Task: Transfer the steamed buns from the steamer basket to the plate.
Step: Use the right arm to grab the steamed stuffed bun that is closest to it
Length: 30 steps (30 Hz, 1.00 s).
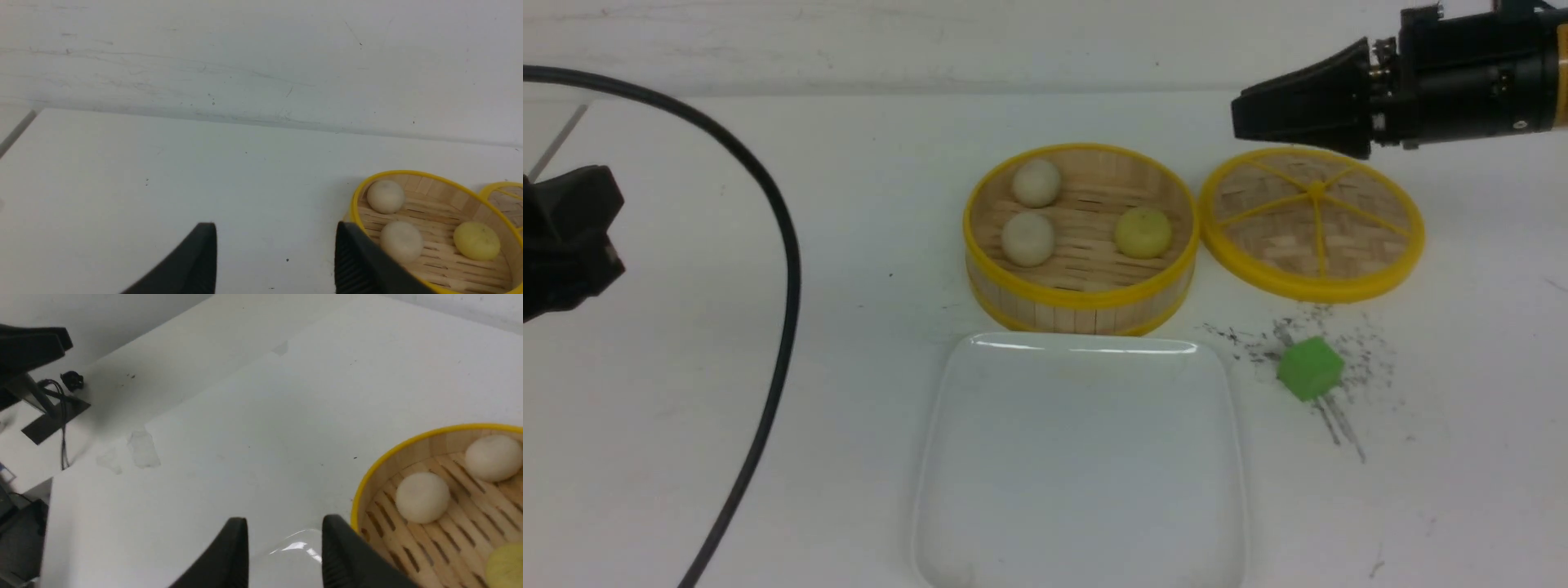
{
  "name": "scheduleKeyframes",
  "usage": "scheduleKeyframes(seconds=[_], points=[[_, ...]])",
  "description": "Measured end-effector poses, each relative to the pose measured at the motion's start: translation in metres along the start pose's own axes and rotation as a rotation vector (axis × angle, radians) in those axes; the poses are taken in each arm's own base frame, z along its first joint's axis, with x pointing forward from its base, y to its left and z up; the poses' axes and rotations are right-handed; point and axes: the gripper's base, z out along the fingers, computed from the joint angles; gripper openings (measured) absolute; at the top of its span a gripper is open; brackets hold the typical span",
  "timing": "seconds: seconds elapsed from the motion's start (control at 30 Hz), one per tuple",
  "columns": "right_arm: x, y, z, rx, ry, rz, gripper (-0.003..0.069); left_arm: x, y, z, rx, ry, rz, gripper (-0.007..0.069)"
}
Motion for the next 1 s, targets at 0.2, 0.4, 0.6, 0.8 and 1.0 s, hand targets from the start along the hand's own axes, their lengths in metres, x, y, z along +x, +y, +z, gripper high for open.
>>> scheduleKeyframes(seconds=[0.2, 0.4, 0.6, 0.8, 1.0], points=[[-0.005, -0.028, -0.005, 0.325, -0.027, -0.184, 0.0274, -0.001, 0.001, 0.000, -0.008, -0.015, 0.000, 0.0409], [0.007, -0.052, -0.014, 0.599, 0.081, -0.447, 0.0274, -0.003, 0.002, 0.000, -0.019, -0.034, 0.002, 0.0409], [0.048, -0.066, -0.014, 0.770, 0.269, -0.519, 0.0274, -0.003, 0.002, 0.000, -0.022, -0.038, 0.005, 0.0409], [0.053, -0.074, -0.020, 0.995, 0.250, -0.351, 0.0274, -0.003, 0.002, 0.000, -0.022, -0.038, 0.006, 0.0409], [0.045, -0.065, -0.017, 1.034, 0.187, -0.289, 0.0274, -0.004, 0.002, 0.000, -0.022, -0.039, 0.006, 0.0409]])
